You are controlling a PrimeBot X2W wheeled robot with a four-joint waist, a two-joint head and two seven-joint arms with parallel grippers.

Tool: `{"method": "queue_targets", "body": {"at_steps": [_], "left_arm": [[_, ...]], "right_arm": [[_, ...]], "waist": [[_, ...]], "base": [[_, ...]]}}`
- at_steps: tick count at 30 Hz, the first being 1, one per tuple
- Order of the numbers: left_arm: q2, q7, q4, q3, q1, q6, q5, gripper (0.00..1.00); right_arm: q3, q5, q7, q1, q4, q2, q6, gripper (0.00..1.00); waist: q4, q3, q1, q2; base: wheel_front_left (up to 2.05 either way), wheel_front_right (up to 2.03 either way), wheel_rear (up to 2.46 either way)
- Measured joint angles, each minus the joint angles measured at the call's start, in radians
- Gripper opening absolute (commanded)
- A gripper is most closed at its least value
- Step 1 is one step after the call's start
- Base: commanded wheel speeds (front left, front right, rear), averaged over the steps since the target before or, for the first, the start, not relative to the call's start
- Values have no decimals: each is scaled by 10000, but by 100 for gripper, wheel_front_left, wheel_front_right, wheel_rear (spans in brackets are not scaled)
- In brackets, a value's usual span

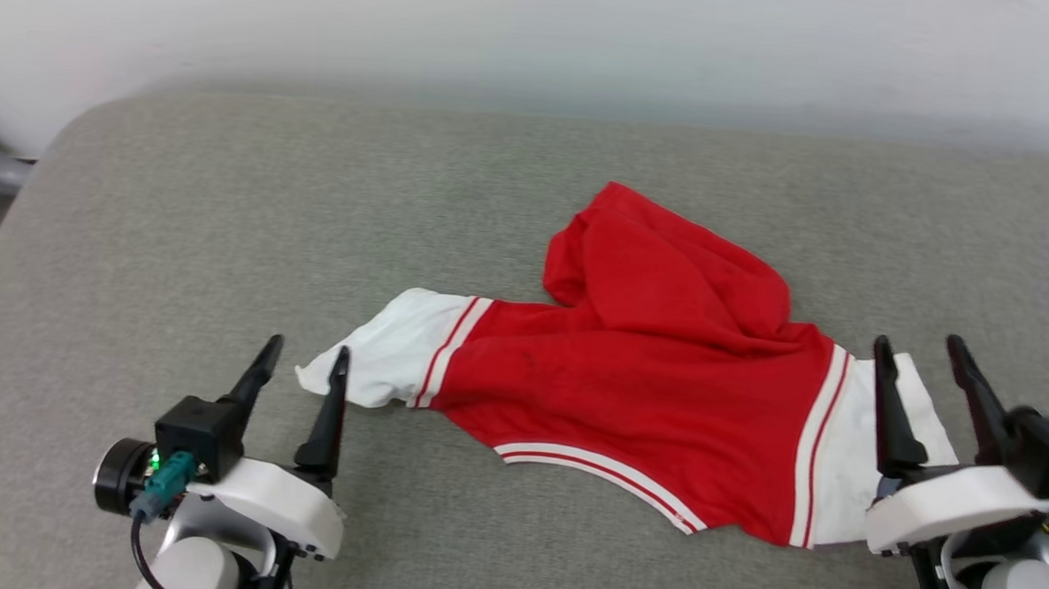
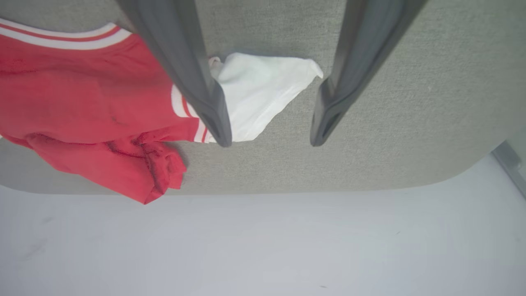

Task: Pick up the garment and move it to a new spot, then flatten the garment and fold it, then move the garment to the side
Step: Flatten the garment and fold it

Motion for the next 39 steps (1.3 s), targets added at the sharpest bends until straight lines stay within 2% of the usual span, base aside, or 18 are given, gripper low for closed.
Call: {"method": "queue_targets", "body": {"at_steps": [4, 8, 13, 17, 22, 31, 32, 33, 34, 39], "left_arm": [[-81, -197, -817, -215, 156, -81, 508, 100], [-240, -219, -1248, -456, 247, -188, 740, 100], [-500, -222, -1486, -612, 310, -261, 828, 100], [-757, -226, -1592, -746, 350, -357, 903, 100], [-980, -238, -1605, -786, 354, -570, 1051, 100], [-1402, -251, -1584, -594, 171, -905, 1252, 100], [-1469, -251, -1559, -558, 137, -966, 1275, 100], [-1538, -251, -1534, -539, 116, -974, 1329, 100], [-1639, -251, -1486, -483, 97, -1055, 1356, 100], [-1896, -251, -1419, -337, 46, -1216, 1498, 100]], "right_arm": [[888, 86, 1283, -240, -339, -625, 0, 100], [1988, 451, 3227, -1016, -508, -1584, 0, 100], [3055, 1367, 6040, -2142, -8, -2445, 0, 100], [3728, 1624, 7705, -3058, 732, -3066, 2, 100], [3981, 1891, 8867, -3970, 1774, -3398, 2, 100], [4207, 1910, 9444, -4916, 3315, -4075, 4, 100], [4213, 1931, 9459, -4980, 3425, -4136, 6, 77], [4222, 1964, 9494, -5039, 3526, -4197, 6, 25], [4261, 2004, 9528, -5189, 3645, -4314, 6, 0], [4196, 1735, 8874, -5651, 3937, -4577, 23, 0]], "waist": [[448, -23, 0, 0], [962, 54, 0, 0], [1615, 263, 0, 0], [2120, 525, 0, 0], [2738, 947, 1, 0], [3725, 1735, 1, 0], [3808, 1826, 0, 0], [3887, 1906, -1, 0], [4035, 2047, -1, 0], [4273, 2305, -1, 0]], "base": [[0, 0, 0], [0, 0, 0], [0, 0, 0], [0, 0, 0], [0, 0, 0], [0, 0, 0], [0, 0, 0], [0, 0, 0], [0, 0, 0], [0, 0, 0]]}}
